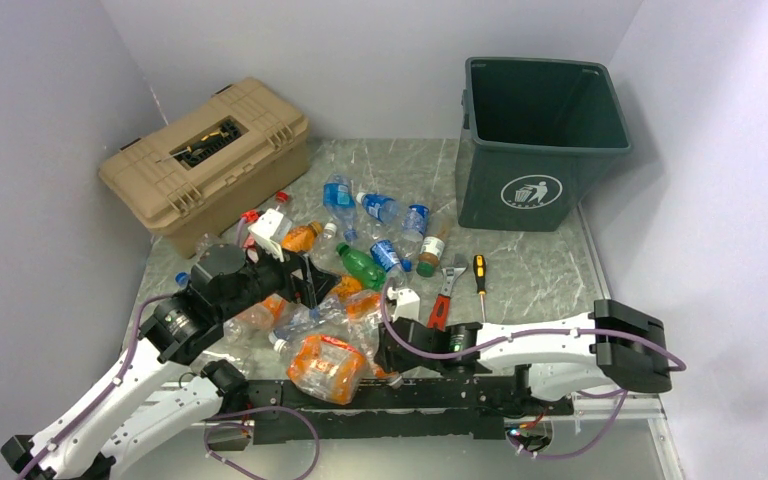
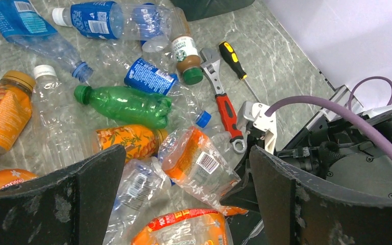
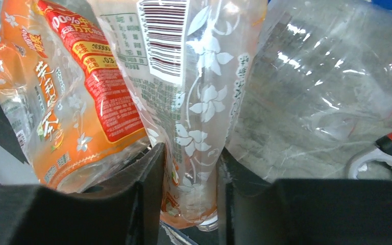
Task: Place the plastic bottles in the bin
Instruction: Pick up the plastic bottle from the corner of the board.
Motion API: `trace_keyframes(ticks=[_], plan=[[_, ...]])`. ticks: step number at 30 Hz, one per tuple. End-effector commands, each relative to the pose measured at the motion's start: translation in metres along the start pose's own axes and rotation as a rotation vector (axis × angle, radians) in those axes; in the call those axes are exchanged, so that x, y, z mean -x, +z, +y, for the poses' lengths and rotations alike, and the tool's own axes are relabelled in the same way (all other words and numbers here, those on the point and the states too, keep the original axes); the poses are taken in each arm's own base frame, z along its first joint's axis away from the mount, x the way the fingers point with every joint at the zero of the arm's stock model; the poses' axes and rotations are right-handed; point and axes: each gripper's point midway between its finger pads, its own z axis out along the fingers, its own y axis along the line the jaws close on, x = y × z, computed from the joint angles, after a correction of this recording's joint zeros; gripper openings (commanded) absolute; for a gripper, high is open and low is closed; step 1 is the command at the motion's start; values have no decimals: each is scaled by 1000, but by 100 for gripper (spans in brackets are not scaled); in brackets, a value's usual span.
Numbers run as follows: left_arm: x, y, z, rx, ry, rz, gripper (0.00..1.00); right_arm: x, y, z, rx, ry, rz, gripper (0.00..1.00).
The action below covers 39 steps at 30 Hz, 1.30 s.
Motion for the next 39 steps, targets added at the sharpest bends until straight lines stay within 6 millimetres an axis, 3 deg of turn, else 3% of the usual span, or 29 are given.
trace_keyframes(ticks=[1,5,10,15,19,25,32,35,39], plan=[[18,-4,-10,-40,1,-67,97,33,-21,21,66,-31,-99,31],[22,-7,-12,-48,1,-96,97,59,-63,40,185,-136,-166,31],[29,-14,-23,-123,26,-165,100,76,-115,59,303,-276,-137,32],[37,-27,-59,-326,97,-204,99,88,-142,61,321,-329,-76,32],[33,-34,-82,-464,117,-178,100,96,-155,54,315,-347,-49,31],[17,-27,-104,-603,132,4,100,87,-168,48,299,-434,58,29],[6,-22,-113,-672,112,156,99,79,-178,46,332,-492,91,26],[0,-25,-119,-730,106,195,94,78,-178,45,334,-507,99,26],[-7,-25,-123,-780,95,242,77,79,-179,46,335,-532,104,25]])
